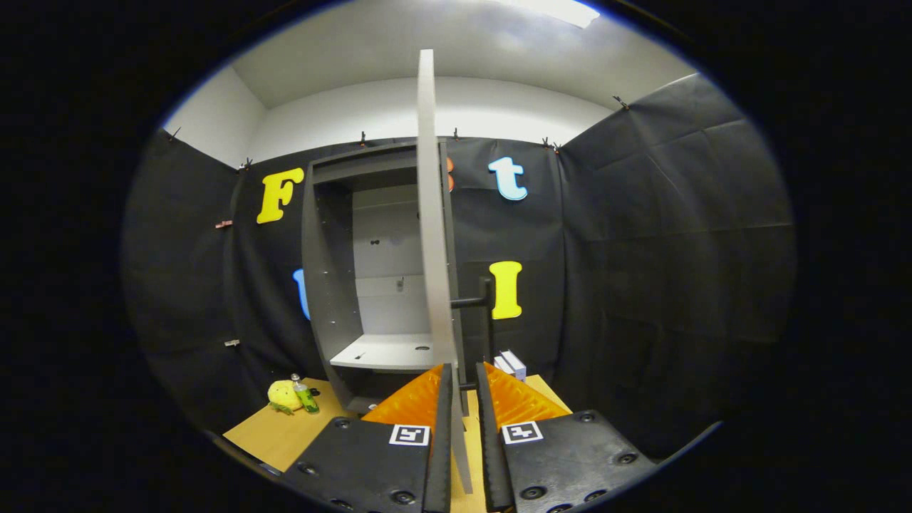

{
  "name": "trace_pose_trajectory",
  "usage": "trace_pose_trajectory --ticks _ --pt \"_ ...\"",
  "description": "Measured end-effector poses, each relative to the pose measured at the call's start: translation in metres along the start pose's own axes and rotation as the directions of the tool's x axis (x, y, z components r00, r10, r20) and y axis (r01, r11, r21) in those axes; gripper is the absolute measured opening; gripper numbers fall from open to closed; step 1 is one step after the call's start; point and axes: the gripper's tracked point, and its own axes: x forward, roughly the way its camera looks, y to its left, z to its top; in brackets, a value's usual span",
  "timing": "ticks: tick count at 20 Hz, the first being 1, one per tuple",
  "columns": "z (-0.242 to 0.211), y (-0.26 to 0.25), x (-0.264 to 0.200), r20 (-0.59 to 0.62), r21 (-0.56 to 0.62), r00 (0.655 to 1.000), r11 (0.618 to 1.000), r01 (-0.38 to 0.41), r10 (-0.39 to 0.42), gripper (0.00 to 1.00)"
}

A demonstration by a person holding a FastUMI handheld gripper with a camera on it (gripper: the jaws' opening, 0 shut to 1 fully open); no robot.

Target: Open the shoe cabinet door, grab the shoes and put them into the shoe cabinet, then close the shoe cabinet door.

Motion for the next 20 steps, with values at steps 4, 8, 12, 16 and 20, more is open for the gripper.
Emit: trace_pose_trajectory --ticks 4,8,12,16,20 --pt "-0.044 0.052 -0.002 -0.060 -0.025 0.994 0.995 -0.092 0.091 0.22" --pt "-0.114 0.090 0.015 -0.180 0.030 0.975 0.991 -0.129 0.133 0.22" --pt "-0.200 0.116 0.041 -0.307 0.072 0.947 0.994 -0.079 0.097 0.23" --pt "-0.283 0.137 0.057 -0.440 0.088 0.897 0.996 -0.018 0.055 0.23" --pt "-0.363 0.151 0.065 -0.551 0.073 0.834 0.997 0.024 0.020 0.23"
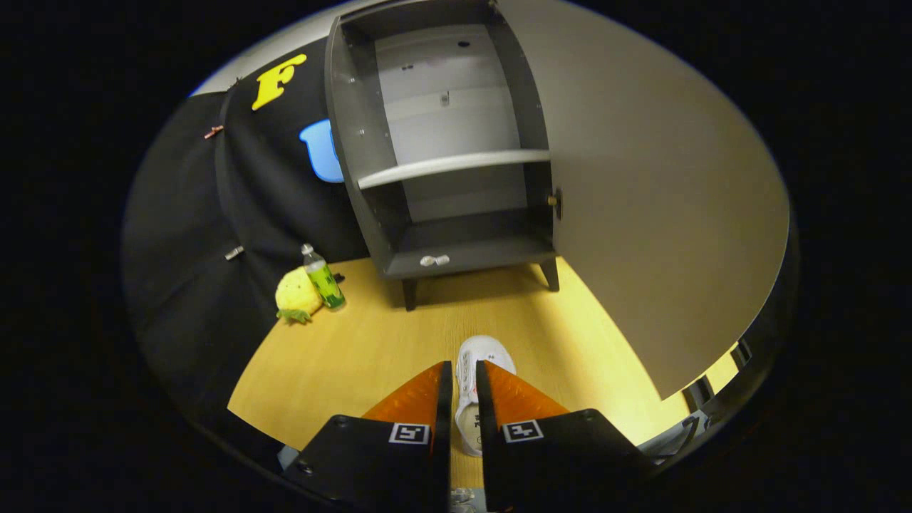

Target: Open the shoe cabinet door, grab the shoes and put them into the shoe cabinet, then close the shoe cabinet door.

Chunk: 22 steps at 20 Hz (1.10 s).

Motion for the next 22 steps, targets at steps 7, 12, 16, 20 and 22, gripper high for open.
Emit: trace_pose_trajectory --ticks 7,12,16,20,22 --pt "-0.077 -0.001 0.054 -0.136 0.006 0.989 0.998 0.061 -0.060 0.23" --pt "-0.114 -0.002 0.082 -0.204 0.006 0.976 0.997 0.078 -0.075 0.23" --pt "-0.121 -0.009 0.099 -0.215 -0.008 0.972 0.995 0.097 -0.097 0.23" --pt "-0.119 -0.011 0.119 -0.209 -0.039 0.972 0.994 0.102 -0.108 0.23" --pt "-0.118 -0.010 0.123 -0.204 -0.063 0.972 0.993 0.105 -0.115 0.22"
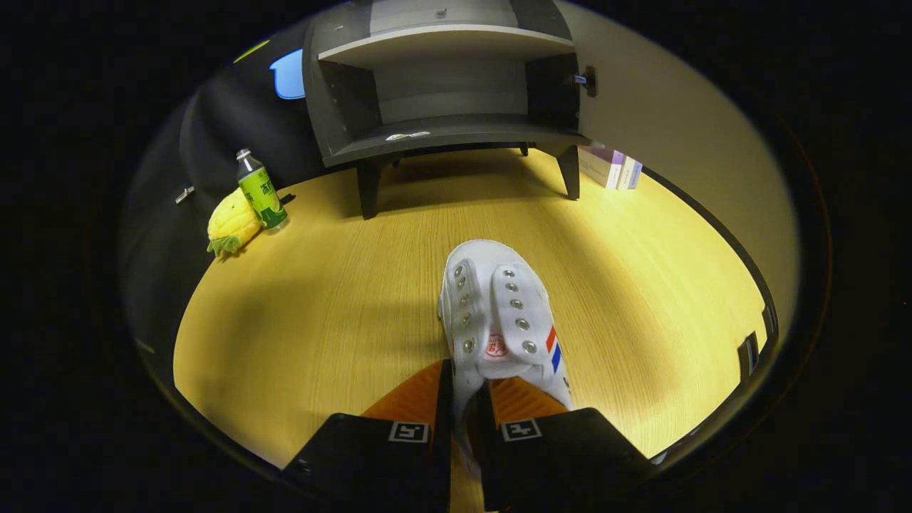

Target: Open the shoe cabinet door, grab the shoes and put them into the shoe cabinet, then close the shoe cabinet door.

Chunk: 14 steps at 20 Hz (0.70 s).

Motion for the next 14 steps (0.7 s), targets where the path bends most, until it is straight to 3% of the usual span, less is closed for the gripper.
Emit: trace_pose_trajectory --ticks 5,7,14 --pt "0.0027 -0.0004 -0.0027 0.016 -0.012 1.000 1.000 0.018 -0.018 0.21" --pt "0.0029 -0.0019 0.0018 0.028 -0.011 0.999 1.000 0.027 -0.027 0.06" --pt "0.0090 0.0006 -0.0048 0.020 -0.050 0.998 0.997 0.057 -0.056 0.05"
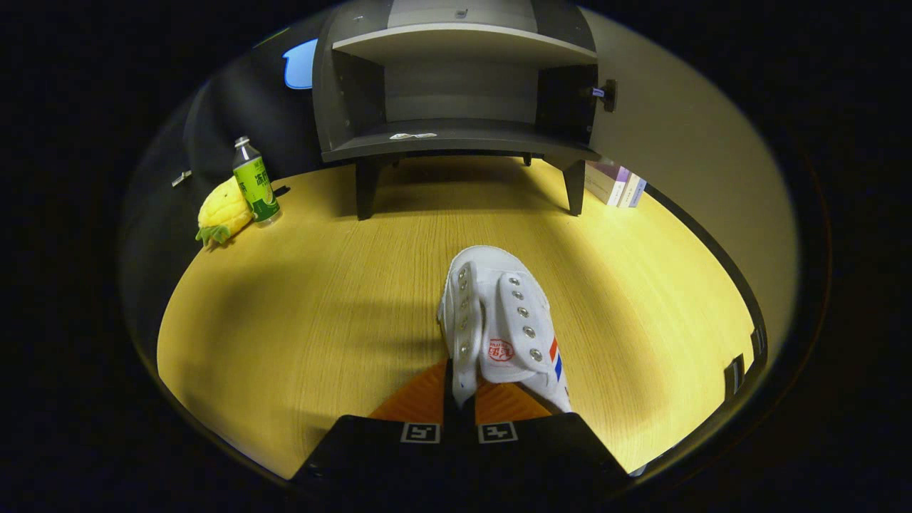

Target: Open the shoe cabinet door, grab the shoes and put them into the shoe cabinet, then close the shoe cabinet door.

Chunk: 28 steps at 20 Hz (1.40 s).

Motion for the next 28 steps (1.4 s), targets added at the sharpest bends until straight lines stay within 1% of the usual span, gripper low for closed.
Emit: trace_pose_trajectory --ticks 4,7,10,13,16,18,24,28 --pt "0.024 0.000 -0.011 0.022 -0.006 1.000 1.000 0.010 -0.010 0.05" --pt "0.057 -0.001 -0.045 0.053 -0.004 0.998 1.000 0.022 -0.022 0.04" --pt "0.114 0.008 -0.081 0.130 -0.003 0.991 0.999 0.034 -0.033 0.05" --pt "0.179 0.016 -0.116 0.225 0.002 0.974 0.999 0.042 -0.042 0.05" --pt "0.230 0.020 -0.140 0.288 0.005 0.957 0.999 0.035 -0.035 0.04" --pt "0.259 0.022 -0.148 0.322 -0.006 0.946 0.999 0.032 -0.028 0.05" --pt "0.341 0.022 -0.145 0.411 -0.026 0.912 0.999 0.019 -0.007 0.05" --pt "0.398 0.022 -0.125 0.465 -0.067 0.885 0.998 0.008 0.024 0.04"
